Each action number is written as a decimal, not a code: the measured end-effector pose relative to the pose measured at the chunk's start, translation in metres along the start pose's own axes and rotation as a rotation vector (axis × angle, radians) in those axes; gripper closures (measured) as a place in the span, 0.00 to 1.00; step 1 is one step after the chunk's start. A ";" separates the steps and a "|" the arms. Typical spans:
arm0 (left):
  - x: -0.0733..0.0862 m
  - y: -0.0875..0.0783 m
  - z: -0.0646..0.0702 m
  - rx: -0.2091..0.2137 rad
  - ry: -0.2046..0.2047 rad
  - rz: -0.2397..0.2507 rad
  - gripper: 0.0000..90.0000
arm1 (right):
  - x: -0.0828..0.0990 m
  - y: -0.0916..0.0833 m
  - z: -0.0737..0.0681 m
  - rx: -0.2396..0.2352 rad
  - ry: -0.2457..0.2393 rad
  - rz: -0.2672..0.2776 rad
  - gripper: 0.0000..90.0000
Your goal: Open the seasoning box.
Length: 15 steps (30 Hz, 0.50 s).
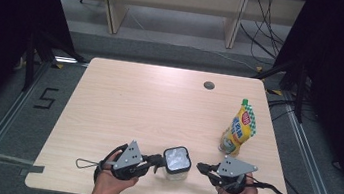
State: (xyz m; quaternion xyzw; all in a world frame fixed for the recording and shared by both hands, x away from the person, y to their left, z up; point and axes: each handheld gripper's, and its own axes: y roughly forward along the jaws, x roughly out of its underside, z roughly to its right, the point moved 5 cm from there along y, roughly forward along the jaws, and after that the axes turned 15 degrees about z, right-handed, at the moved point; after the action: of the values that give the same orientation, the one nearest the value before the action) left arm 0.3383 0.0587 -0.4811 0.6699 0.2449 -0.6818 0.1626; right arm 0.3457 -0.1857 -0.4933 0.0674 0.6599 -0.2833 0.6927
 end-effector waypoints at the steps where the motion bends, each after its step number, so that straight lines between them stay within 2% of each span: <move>1: 0.000 0.001 0.001 -0.003 -0.002 0.000 0.97 | 0.000 0.001 0.000 -0.007 -0.004 0.004 0.97; 2: 0.000 0.004 0.003 0.015 -0.002 0.012 0.97 | 0.000 0.001 0.000 -0.012 -0.005 -0.001 0.97; 5: 0.003 0.007 0.004 0.027 0.009 -0.001 0.98 | 0.000 0.000 0.000 -0.014 -0.014 -0.010 0.97; 6: 0.003 0.006 0.003 0.016 -0.003 -0.003 0.98 | 0.000 0.000 0.000 -0.013 -0.008 -0.008 0.97; 8: 0.002 0.006 0.003 0.016 0.011 -0.007 0.98 | 0.000 0.000 0.000 -0.017 -0.007 -0.001 0.97; 11: 0.002 0.004 0.001 0.010 -0.011 0.000 0.97 | 0.000 0.000 0.000 -0.016 -0.005 -0.001 0.97; 12: 0.002 0.004 0.000 0.024 0.013 -0.007 0.97 | 0.000 0.000 0.000 -0.017 -0.006 -0.001 0.97; 13: 0.003 0.003 0.000 0.015 -0.002 -0.006 0.97 | 0.000 0.001 0.000 -0.017 -0.006 0.000 0.97; 15: 0.003 0.004 0.000 0.015 -0.001 -0.007 0.97 | 0.000 0.000 0.000 -0.013 -0.008 -0.008 0.97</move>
State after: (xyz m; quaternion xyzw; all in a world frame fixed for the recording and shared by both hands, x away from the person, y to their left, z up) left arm 0.3401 0.0560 -0.4840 0.6699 0.2420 -0.6846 0.1551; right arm 0.3457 -0.1857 -0.4935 0.0591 0.6593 -0.2819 0.6945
